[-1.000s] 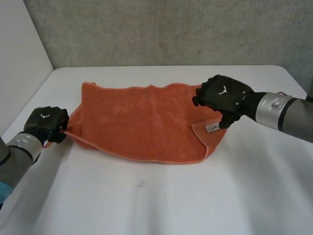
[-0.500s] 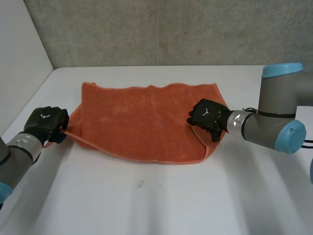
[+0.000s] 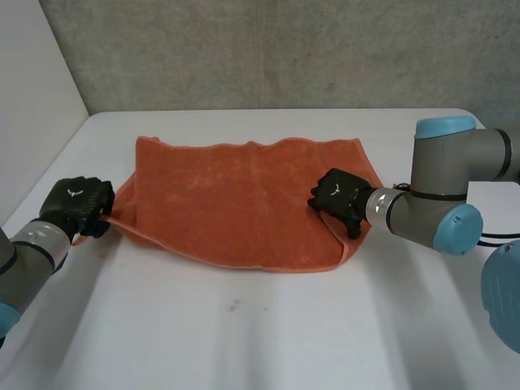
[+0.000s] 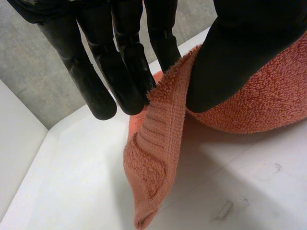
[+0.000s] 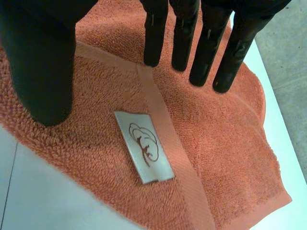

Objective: Fold the laundry

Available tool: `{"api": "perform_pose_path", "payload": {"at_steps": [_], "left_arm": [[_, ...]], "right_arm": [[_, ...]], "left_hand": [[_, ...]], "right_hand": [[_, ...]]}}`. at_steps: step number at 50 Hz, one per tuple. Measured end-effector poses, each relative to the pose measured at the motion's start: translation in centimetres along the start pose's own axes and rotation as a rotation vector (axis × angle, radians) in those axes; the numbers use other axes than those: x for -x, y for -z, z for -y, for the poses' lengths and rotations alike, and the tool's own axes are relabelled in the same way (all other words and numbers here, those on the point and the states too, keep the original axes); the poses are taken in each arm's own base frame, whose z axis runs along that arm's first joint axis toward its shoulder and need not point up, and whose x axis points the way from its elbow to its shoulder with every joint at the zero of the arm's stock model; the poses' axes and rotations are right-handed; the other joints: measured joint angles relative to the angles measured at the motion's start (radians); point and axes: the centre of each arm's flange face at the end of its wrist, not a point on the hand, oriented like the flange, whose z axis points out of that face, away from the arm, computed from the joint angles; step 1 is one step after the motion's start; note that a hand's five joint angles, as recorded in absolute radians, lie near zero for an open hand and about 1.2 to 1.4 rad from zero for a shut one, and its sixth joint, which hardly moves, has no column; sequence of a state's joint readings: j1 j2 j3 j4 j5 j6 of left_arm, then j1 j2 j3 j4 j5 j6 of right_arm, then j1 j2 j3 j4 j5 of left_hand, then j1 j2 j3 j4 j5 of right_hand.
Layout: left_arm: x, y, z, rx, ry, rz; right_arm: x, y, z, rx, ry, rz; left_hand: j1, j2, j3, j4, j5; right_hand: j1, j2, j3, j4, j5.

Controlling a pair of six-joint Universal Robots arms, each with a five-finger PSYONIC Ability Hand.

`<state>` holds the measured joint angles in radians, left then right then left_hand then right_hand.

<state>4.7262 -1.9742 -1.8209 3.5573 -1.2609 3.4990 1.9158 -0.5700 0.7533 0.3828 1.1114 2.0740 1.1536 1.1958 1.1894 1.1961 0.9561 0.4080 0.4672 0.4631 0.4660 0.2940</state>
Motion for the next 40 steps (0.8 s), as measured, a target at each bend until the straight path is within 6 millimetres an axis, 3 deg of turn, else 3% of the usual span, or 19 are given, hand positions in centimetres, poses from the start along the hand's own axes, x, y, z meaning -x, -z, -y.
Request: {"api": "perform_pose_path", "payload": {"at_steps": [7, 15, 16, 31, 36, 40], "left_arm": [[0.0, 0.0, 0.0, 0.000, 0.000, 0.000], [0.0, 0.0, 0.0, 0.000, 0.000, -0.001], [0.0, 0.0, 0.0, 0.000, 0.000, -0.001], [-0.1, 0.1, 0.0, 0.004, 0.000, -0.002], [0.0, 0.5, 0.2, 0.018, -0.003, -0.001], [0.3, 1.6, 2.3, -0.017, -0.021, 0.011]], "right_arm": [[-0.1, 0.0, 0.0, 0.009, -0.003, 0.000], [0.0, 0.2, 0.0, 0.022, -0.018, 0.017], [0.1, 0.3, 0.0, 0.023, -0.019, 0.018], [-0.5, 0.9, -0.6, 0.108, -0.075, -0.017], [-2.5, 3.5, 0.4, 0.135, -0.192, -0.101], [-5.0, 7.1, 1.5, 0.125, -0.279, -0.208]], "left_hand": [[0.000, 0.000, 0.000, 0.000, 0.000], [0.000, 0.000, 0.000, 0.000, 0.000], [0.000, 0.000, 0.000, 0.000, 0.000], [0.000, 0.000, 0.000, 0.000, 0.000], [0.000, 0.000, 0.000, 0.000, 0.000], [0.000, 0.000, 0.000, 0.000, 0.000]], "right_hand": [[0.280, 0.356, 0.356, 0.354, 0.319], [0.396, 0.489, 0.498, 0.496, 0.456], [0.542, 0.665, 0.665, 0.669, 0.632], [0.560, 0.709, 0.715, 0.722, 0.681], [0.560, 0.709, 0.715, 0.722, 0.681], [0.560, 0.709, 0.717, 0.722, 0.681]]}}
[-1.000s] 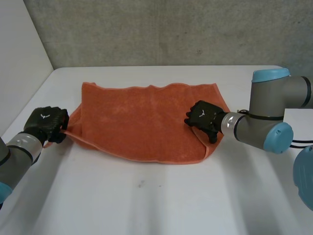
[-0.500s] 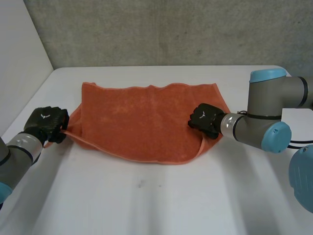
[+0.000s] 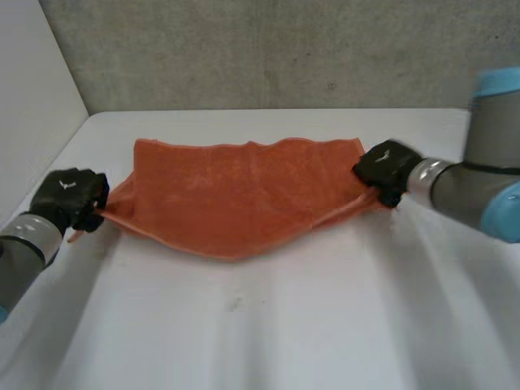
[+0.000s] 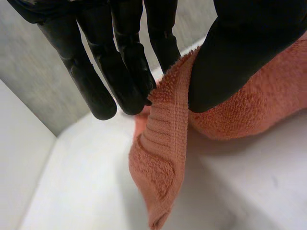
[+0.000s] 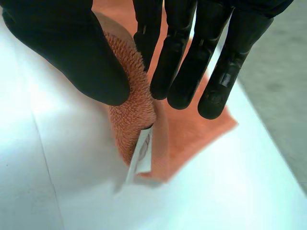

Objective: Fold the laundry

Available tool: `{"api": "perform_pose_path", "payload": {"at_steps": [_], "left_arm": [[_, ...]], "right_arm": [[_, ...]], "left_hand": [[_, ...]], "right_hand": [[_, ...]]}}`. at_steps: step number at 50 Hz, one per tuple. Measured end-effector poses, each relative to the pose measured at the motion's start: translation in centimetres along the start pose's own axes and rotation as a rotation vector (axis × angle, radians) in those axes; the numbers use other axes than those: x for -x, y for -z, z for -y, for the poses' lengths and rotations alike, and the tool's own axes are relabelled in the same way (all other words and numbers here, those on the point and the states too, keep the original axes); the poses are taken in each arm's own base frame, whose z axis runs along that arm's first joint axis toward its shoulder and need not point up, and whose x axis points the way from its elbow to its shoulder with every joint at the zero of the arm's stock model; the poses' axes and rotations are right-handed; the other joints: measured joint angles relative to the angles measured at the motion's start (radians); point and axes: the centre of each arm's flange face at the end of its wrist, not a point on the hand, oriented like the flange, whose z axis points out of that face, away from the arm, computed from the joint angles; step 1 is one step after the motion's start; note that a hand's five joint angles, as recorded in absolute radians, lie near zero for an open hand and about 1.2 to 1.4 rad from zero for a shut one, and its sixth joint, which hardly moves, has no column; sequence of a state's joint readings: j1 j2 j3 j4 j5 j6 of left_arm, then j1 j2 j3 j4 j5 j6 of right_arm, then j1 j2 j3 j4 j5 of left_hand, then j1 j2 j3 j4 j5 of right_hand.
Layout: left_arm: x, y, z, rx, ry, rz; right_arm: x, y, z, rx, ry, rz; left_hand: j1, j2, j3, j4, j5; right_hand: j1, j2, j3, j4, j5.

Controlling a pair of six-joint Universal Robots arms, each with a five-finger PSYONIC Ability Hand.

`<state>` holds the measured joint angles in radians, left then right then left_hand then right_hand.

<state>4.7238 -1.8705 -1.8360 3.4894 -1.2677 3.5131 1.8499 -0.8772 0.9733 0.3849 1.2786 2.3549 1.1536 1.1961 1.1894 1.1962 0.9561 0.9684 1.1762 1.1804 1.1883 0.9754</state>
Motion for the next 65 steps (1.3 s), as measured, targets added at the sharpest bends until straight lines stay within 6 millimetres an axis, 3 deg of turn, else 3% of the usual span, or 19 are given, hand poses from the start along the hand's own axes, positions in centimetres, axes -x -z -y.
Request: {"api": "perform_pose_path", "payload": {"at_steps": [6, 10, 15, 18, 25, 32, 37, 39, 41, 43, 44, 45, 46, 49, 52, 54, 58, 61, 65], "left_arm": [[0.9, 3.3, 5.8, -0.121, -0.042, 0.041], [1.2, 5.7, 8.7, -0.177, -0.060, 0.061], [1.2, 9.0, 11.7, -0.212, -0.088, 0.071], [1.1, 9.8, 12.0, -0.188, -0.106, 0.064], [0.5, 8.2, 9.1, -0.024, -0.167, 0.002], [-0.6, 2.9, 2.7, 0.206, -0.210, -0.098], [-1.0, -0.4, 1.4, 0.243, -0.260, -0.095], [-1.0, -1.9, 1.9, 0.221, -0.287, -0.076], [-0.4, -4.7, 5.1, 0.104, -0.336, 0.003], [-0.2, -5.1, 6.1, 0.069, -0.343, 0.024], [0.4, -6.0, 9.5, -0.055, -0.361, 0.091], [0.4, -6.0, 9.5, -0.055, -0.361, 0.091], [0.9, -6.2, 11.8, -0.144, -0.367, 0.136], [2.5, -5.1, 19.9, -0.471, -0.353, 0.291], [3.4, -3.1, 24.5, -0.676, -0.315, 0.379], [3.8, -2.2, 25.8, -0.745, -0.292, 0.405], [3.5, -1.9, 25.2, -0.744, -0.262, 0.396], [2.5, -2.8, 21.9, -0.636, -0.250, 0.344], [1.6, -3.3, 18.9, -0.541, -0.246, 0.302]], "right_arm": [[-4.8, 6.7, 1.9, -0.032, -0.074, -0.214], [-6.2, 10.4, 2.7, -0.024, -0.083, -0.303], [-6.0, 14.6, 3.2, 0.031, -0.086, -0.323], [-5.1, 15.3, 2.7, 0.078, -0.081, -0.286], [-2.5, 13.5, -0.5, 0.226, -0.034, -0.142], [-1.5, 8.0, -4.9, 0.377, -0.009, -0.060], [-2.6, 5.3, -5.0, 0.374, 0.019, -0.112], [-3.4, 4.4, -4.3, 0.347, 0.033, -0.152], [-6.3, 2.4, -1.5, 0.236, 0.064, -0.293], [-6.9, 2.1, -0.8, 0.210, 0.069, -0.326], [-7.7, 1.7, 0.1, 0.177, 0.075, -0.367], [-7.7, 1.7, 0.1, 0.177, 0.075, -0.367], [-9.9, 1.6, 2.7, 0.056, 0.068, -0.485], [-14.1, 3.9, 8.3, -0.228, 0.023, -0.701], [-16.2, 7.2, 11.8, -0.425, 0.000, -0.813], [-16.6, 8.5, 12.8, -0.491, -0.005, -0.842], [-15.7, 9.7, 12.8, -0.531, -0.013, -0.815], [-13.5, 8.4, 10.4, -0.460, -0.034, -0.720], [-10.8, 6.7, 7.4, -0.358, -0.067, -0.615]], "left_hand": [[0.000, 0.000, 0.000, 0.000, 0.000], [0.000, 0.001, 0.000, 0.000, 0.000], [0.000, 0.001, 0.000, 0.000, 0.000], [0.000, 0.002, 0.000, 0.000, 0.000], [0.000, 0.002, 0.000, 0.000, 0.000], [0.000, 0.002, 0.000, 0.000, 0.000], [0.000, 0.002, 0.000, 0.000, 0.000], [0.000, 0.002, 0.000, 0.000, 0.001], [0.000, 0.002, 0.000, 0.000, 0.006], [0.000, 0.002, 0.000, 0.000, 0.006], [0.000, 0.002, 0.000, 0.000, 0.006], [0.000, 0.002, 0.000, 0.000, 0.006], [0.000, 0.002, 0.000, 0.000, 0.006], [0.000, 0.002, 0.000, 0.000, 0.006], [0.000, 0.002, 0.000, 0.000, 0.006], [0.000, 0.002, 0.000, 0.000, 0.006], [0.000, 0.002, 0.000, 0.000, 0.006], [0.000, 0.002, 0.000, 0.000, 0.006], [0.000, 0.003, 0.000, 0.000, 0.006]], "right_hand": [[0.000, 0.000, 0.001, 0.000, 0.000], [0.000, 0.000, 0.002, 0.000, 0.000], [0.000, 0.000, 0.002, 0.001, 0.000], [0.000, 0.000, 0.003, 0.001, 0.000], [0.000, 0.000, 0.003, 0.001, 0.000], [0.000, 0.000, 0.003, 0.001, 0.000], [0.010, 0.000, 0.003, 0.001, 0.006], [0.023, 0.001, 0.003, 0.001, 0.013], [0.025, 0.004, 0.003, 0.004, 0.018], [0.025, 0.004, 0.003, 0.004, 0.018], [0.025, 0.004, 0.003, 0.004, 0.018], [0.025, 0.004, 0.003, 0.004, 0.018], [0.025, 0.004, 0.003, 0.005, 0.019], [0.025, 0.004, 0.003, 0.005, 0.019], [0.025, 0.004, 0.003, 0.005, 0.019], [0.025, 0.004, 0.003, 0.005, 0.020], [0.025, 0.004, 0.003, 0.005, 0.021], [-0.020, -0.054, -0.057, -0.043, -0.022], [-0.330, -0.439, -0.436, -0.443, -0.397]]}}
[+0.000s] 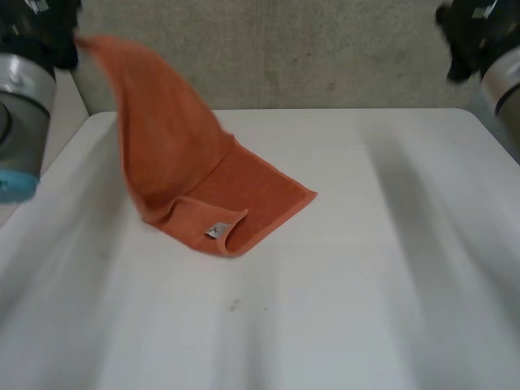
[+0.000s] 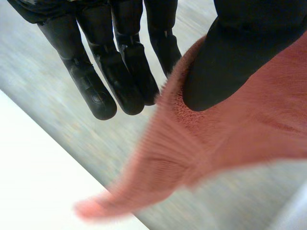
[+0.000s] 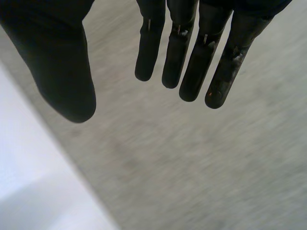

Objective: Fold the laundry

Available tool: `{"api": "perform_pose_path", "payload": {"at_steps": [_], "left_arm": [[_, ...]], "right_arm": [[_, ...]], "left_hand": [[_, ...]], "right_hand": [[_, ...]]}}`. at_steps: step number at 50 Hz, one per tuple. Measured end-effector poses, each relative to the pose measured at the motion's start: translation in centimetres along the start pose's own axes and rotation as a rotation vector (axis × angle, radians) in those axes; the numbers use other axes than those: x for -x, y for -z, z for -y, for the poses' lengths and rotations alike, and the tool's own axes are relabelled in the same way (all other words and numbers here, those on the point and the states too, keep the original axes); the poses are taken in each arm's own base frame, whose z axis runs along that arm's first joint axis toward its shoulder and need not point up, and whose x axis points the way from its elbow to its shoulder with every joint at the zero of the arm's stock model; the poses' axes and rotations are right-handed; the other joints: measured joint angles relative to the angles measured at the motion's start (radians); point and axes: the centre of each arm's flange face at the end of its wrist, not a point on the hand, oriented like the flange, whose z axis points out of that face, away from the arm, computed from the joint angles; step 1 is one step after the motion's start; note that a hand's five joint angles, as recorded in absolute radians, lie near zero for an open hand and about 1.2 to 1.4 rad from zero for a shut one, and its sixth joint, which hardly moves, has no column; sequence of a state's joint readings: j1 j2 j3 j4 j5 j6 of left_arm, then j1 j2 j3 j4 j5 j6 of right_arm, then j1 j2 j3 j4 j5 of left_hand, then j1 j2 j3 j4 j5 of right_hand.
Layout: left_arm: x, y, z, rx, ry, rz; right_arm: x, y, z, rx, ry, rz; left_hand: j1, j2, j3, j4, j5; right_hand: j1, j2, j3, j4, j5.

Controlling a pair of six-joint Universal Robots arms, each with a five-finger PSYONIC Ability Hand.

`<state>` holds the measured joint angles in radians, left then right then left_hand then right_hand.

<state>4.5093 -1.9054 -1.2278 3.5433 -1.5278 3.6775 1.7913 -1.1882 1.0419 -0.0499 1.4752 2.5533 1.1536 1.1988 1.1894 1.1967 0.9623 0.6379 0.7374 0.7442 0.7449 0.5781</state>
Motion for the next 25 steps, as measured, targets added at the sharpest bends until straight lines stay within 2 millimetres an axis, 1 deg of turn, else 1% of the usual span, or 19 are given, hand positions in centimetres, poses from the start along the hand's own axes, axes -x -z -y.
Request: {"api": "perform_pose_path", "payload": {"at_steps": [1, 4, 6, 7, 10, 11, 15, 17, 18, 19, 21, 23, 25], "left_arm": [[-0.8, 1.0, -1.4, 0.052, 0.002, -0.031], [-1.7, 2.1, -2.6, 0.103, 0.005, -0.063], [-2.1, 2.7, -3.1, 0.123, 0.006, -0.077], [-2.3, 3.2, -3.3, 0.137, 0.007, -0.087], [-2.4, 3.9, -3.0, 0.142, 0.009, -0.095], [-2.3, 4.0, -2.8, 0.140, 0.009, -0.095], [-1.8, 4.3, -1.0, 0.104, 0.012, -0.086], [-1.4, 4.4, 0.5, 0.071, 0.015, -0.079], [-1.3, 4.5, 1.0, 0.059, 0.016, -0.078], [-1.3, 4.5, 1.0, 0.059, 0.016, -0.078], [-0.8, 4.7, 3.6, 0.000, 0.022, -0.068], [-0.3, 5.0, 5.9, -0.050, 0.030, -0.062], [0.2, 5.3, 7.6, -0.082, 0.036, -0.058]], "right_arm": [[1.3, 0.7, -1.5, 0.056, -0.020, 0.047], [3.4, 1.9, -3.5, 0.137, -0.076, 0.116], [4.5, 2.6, -4.3, 0.179, -0.119, 0.152], [5.6, 3.4, -5.1, 0.221, -0.169, 0.187], [7.4, 4.8, -6.1, 0.293, -0.280, 0.252], [7.7, 5.1, -6.3, 0.305, -0.301, 0.264], [9.5, 6.4, -6.3, 0.354, -0.436, 0.348], [10.6, 7.0, -5.9, 0.369, -0.521, 0.404], [10.9, 7.2, -5.7, 0.372, -0.542, 0.419], [10.9, 7.2, -5.7, 0.372, -0.542, 0.419], [12.3, 7.4, -5.1, 0.374, -0.632, 0.481], [13.3, 7.2, -4.5, 0.369, -0.690, 0.519], [14.1, 7.0, -4.2, 0.365, -0.724, 0.542]], "left_hand": [[0.000, 0.000, 0.000, 0.000, 0.000], [0.000, 0.000, 0.000, 0.000, 0.000], [0.000, 0.000, 0.000, 0.000, 0.000], [0.000, 0.000, 0.000, 0.000, 0.000], [0.000, 0.000, 0.000, 0.000, 0.000], [0.000, 0.000, 0.000, 0.000, 0.000], [0.000, 0.000, 0.000, 0.000, 0.000], [0.000, 0.000, 0.000, 0.000, 0.000], [0.000, 0.000, 0.000, 0.000, 0.000], [0.000, 0.000, 0.000, 0.000, 0.000], [0.000, 0.000, 0.000, 0.000, 0.000], [0.000, 0.000, 0.000, 0.000, 0.000], [0.000, 0.000, 0.000, 0.000, 0.000]], "right_hand": [[-0.035, -0.043, -0.051, -0.053, -0.055], [-0.104, -0.122, -0.135, -0.141, -0.143], [-0.134, -0.156, -0.171, -0.172, -0.178], [-0.162, -0.196, -0.210, -0.204, -0.211], [-0.201, -0.246, -0.251, -0.252, -0.262], [-0.202, -0.247, -0.253, -0.254, -0.263], [-0.256, -0.308, -0.317, -0.320, -0.329], [-0.300, -0.346, -0.361, -0.374, -0.383], [-0.300, -0.346, -0.361, -0.374, -0.383], [-0.300, -0.346, -0.361, -0.374, -0.383], [-0.319, -0.350, -0.374, -0.391, -0.407], [-0.336, -0.350, -0.401, -0.412, -0.423], [-0.336, -0.350, -0.402, -0.413, -0.425]]}}
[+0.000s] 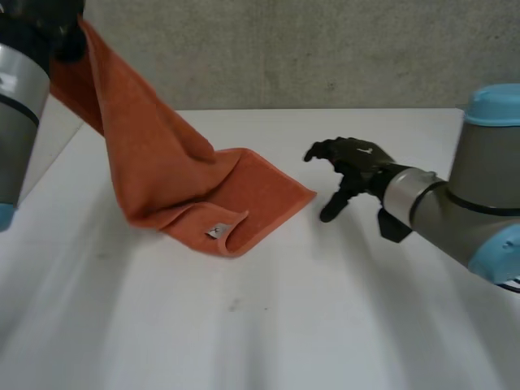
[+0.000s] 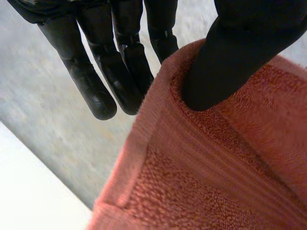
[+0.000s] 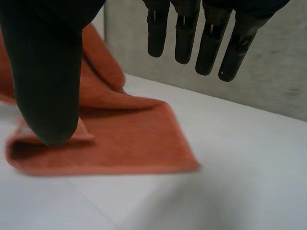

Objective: Fold the laundry

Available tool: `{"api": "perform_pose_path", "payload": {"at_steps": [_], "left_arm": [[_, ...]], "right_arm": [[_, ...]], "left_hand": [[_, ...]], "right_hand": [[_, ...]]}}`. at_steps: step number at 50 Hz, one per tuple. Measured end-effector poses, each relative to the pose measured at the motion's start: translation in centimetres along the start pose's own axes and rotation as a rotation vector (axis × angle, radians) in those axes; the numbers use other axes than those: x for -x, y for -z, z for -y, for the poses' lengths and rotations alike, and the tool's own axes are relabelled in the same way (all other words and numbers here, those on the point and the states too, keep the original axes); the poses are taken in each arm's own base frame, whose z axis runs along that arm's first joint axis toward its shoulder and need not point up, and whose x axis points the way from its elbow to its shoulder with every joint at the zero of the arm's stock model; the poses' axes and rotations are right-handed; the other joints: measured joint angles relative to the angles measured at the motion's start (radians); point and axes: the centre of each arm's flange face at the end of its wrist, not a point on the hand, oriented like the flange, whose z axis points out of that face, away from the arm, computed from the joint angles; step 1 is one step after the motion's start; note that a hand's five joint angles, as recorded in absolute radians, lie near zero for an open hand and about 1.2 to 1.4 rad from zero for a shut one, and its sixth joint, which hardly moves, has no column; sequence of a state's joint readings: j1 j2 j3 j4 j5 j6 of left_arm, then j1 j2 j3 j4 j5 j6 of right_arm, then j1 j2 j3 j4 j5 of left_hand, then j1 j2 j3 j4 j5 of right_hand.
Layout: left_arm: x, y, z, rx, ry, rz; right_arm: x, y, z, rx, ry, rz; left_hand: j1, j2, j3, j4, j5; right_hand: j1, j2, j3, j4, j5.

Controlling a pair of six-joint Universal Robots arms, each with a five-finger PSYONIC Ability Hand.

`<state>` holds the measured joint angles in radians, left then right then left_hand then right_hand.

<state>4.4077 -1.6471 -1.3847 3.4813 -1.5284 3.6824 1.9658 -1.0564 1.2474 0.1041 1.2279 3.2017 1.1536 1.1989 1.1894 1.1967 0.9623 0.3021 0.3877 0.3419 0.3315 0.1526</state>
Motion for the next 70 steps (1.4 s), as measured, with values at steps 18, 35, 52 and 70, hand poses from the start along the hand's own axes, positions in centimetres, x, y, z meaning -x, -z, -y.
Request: {"api": "perform_pose_path", "payload": {"at_steps": [18, 35, 52, 70], "left_arm": [[3.0, 2.5, 11.6, -0.246, 0.051, 0.037], [2.5, 2.5, 12.0, -0.249, 0.061, 0.021], [3.6, 0.6, 4.5, -0.058, -0.018, 0.061], [-3.0, 5.2, -7.8, 0.366, 0.006, -0.163]], "right_arm": [[6.3, -6.2, -4.1, 0.080, -0.243, 0.226], [12.7, -7.8, -8.0, 0.151, -0.302, 0.380], [3.5, -0.9, 4.8, -0.092, 0.101, 0.069], [0.4, 6.5, 6.0, 0.204, 0.575, -0.044]], "left_hand": [[0.000, 0.000, 0.000, 0.000, 0.000], [0.000, 0.000, 0.000, 0.000, 0.000], [0.000, 0.000, 0.000, 0.000, 0.000], [0.000, 0.000, 0.000, 0.000, 0.000]], "right_hand": [[0.000, 0.000, 0.001, 0.002, 0.004], [0.584, 0.639, 0.675, 0.684, 0.658], [0.658, 0.788, 0.840, 0.857, 0.820], [0.658, 0.788, 0.842, 0.857, 0.826]]}}
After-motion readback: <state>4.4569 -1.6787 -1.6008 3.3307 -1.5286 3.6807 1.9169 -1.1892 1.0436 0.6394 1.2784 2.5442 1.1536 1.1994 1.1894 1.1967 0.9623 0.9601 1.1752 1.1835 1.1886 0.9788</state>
